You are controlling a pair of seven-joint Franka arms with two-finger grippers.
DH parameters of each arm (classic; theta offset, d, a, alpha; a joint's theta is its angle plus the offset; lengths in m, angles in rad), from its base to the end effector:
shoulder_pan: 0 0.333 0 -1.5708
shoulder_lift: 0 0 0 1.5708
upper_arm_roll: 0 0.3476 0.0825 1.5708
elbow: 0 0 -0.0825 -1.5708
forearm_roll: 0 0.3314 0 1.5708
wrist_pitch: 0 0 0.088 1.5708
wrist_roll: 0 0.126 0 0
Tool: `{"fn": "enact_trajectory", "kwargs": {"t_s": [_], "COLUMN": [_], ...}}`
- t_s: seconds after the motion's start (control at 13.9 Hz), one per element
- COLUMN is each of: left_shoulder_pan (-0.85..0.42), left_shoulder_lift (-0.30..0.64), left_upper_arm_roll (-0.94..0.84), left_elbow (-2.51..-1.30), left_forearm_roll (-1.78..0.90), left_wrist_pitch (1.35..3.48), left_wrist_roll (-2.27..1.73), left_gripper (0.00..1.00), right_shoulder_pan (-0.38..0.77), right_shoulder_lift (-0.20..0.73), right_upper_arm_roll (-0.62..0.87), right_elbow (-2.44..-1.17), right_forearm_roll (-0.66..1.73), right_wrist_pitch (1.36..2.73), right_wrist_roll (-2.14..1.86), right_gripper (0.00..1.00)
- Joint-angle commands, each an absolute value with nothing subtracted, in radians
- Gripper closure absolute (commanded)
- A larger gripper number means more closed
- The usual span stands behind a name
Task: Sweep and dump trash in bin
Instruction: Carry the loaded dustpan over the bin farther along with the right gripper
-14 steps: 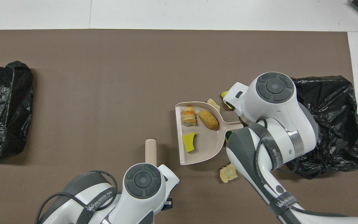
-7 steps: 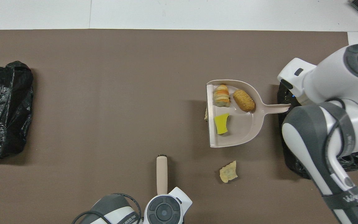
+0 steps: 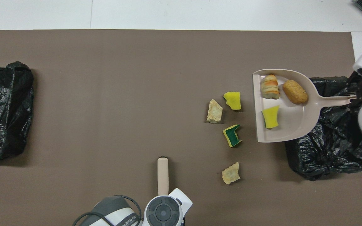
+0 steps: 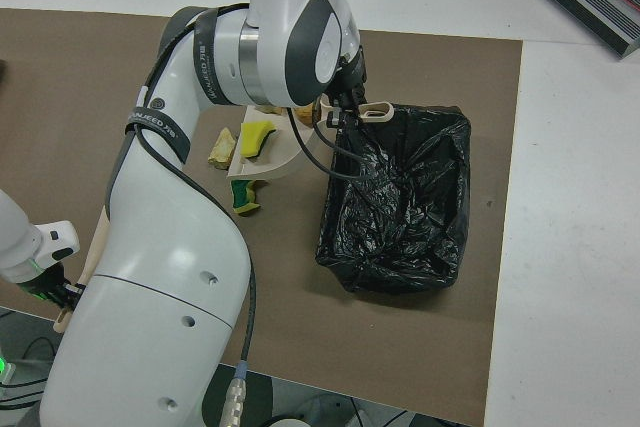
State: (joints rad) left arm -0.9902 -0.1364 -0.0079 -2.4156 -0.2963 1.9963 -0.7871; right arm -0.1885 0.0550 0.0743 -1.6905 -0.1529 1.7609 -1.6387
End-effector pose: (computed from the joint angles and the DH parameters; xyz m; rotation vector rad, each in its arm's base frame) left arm 0.1928 -0.3413 0.3926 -3.0265 0.0745 0.5670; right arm 0.5268 -0.0779 0.5758 2.1639 2.1239 -0.1556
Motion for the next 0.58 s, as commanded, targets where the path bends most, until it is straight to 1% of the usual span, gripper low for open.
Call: {"fn": "enact_trajectory", "kwargs": {"t_s": [0.0,0.07,0.14,0.22,0.29,0.36,0.43,0.5], "left_shoulder_pan": [-1.003,-1.002,-1.000,-0.994,-0.986,-0.968,-0.935,-0.916], "left_shoulder_lift": [-0.109,-0.106,-0.103,-0.100,-0.098,-0.100,-0.100,-0.100], "left_upper_arm_roll": [0.003,0.005,0.005,0.006,0.009,0.014,0.015,0.015], "left_elbow": [-2.433,-2.431,-2.427,-2.418,-2.407,-2.395,-2.358,-2.320], "left_forearm_roll": [-0.316,-0.316,-0.316,-0.316,-0.314,-0.313,-0.301,-0.290], "left_wrist_pitch": [2.040,2.039,2.036,2.033,2.020,2.020,2.014,1.994], "left_wrist_roll": [-0.790,-0.787,-0.784,-0.775,-0.775,-0.773,-0.764,-0.753], "left_gripper": [0.89,0.81,0.53,0.43,0.39,0.10,0.00,0.00], "right_shoulder_pan": [-0.305,-0.348,-0.377,-0.402,-0.409,-0.411,-0.414,-0.423], "right_shoulder_lift": [0.054,0.051,0.045,0.032,0.014,-0.001,-0.020,-0.038], "right_upper_arm_roll": [0.087,0.086,0.086,0.087,0.087,0.086,0.086,0.086], "right_elbow": [-1.669,-1.672,-1.681,-1.698,-1.728,-1.755,-1.790,-1.827], "right_forearm_roll": [-0.169,-0.172,-0.190,-0.222,-0.257,-0.300,-0.358,-0.415], "right_wrist_pitch": [1.758,1.762,1.784,1.799,1.816,1.836,1.862,1.896], "right_wrist_roll": [-1.764,-1.790,-1.796,-1.796,-1.796,-1.795,-1.792,-1.780], "right_gripper": [1.00,1.00,1.00,1.00,1.00,1.00,1.00,1.00]}}
